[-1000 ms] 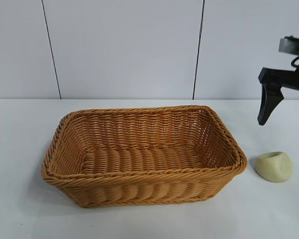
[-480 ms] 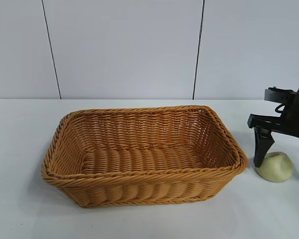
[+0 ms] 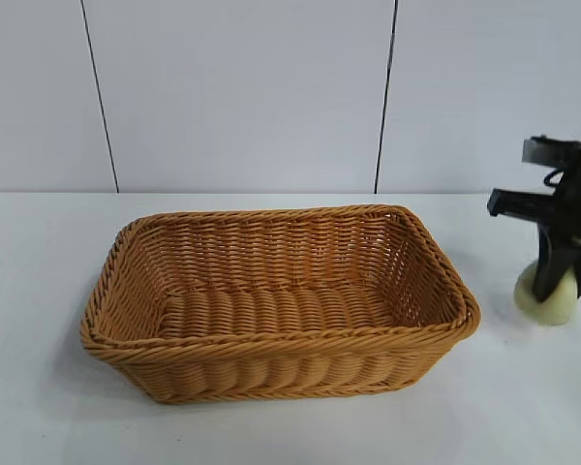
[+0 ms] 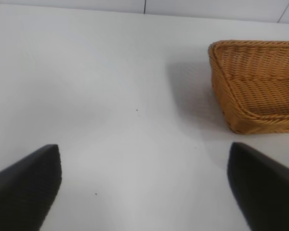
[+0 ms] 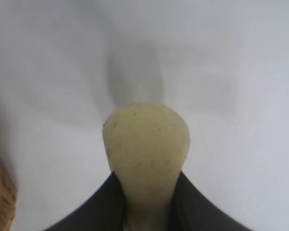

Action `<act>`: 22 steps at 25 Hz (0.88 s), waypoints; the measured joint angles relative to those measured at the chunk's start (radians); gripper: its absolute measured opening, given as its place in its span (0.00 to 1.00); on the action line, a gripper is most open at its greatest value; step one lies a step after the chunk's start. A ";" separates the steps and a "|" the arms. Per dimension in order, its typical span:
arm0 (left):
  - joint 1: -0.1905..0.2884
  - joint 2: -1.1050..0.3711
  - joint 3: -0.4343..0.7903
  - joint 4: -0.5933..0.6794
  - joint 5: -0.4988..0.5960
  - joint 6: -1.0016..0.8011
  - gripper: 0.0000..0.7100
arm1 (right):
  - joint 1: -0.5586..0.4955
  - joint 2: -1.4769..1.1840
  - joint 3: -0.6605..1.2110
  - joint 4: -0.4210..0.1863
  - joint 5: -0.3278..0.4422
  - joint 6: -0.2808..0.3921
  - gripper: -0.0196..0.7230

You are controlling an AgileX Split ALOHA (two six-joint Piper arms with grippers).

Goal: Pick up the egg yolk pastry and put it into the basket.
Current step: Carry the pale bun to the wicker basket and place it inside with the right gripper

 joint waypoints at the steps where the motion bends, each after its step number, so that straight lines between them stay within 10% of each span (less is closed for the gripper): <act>1: 0.000 0.000 0.000 0.000 0.000 0.000 0.95 | 0.008 -0.009 -0.017 -0.003 0.013 0.000 0.21; 22: 0.000 0.000 0.000 0.000 0.000 0.000 0.95 | 0.570 0.092 -0.057 0.003 -0.142 0.148 0.21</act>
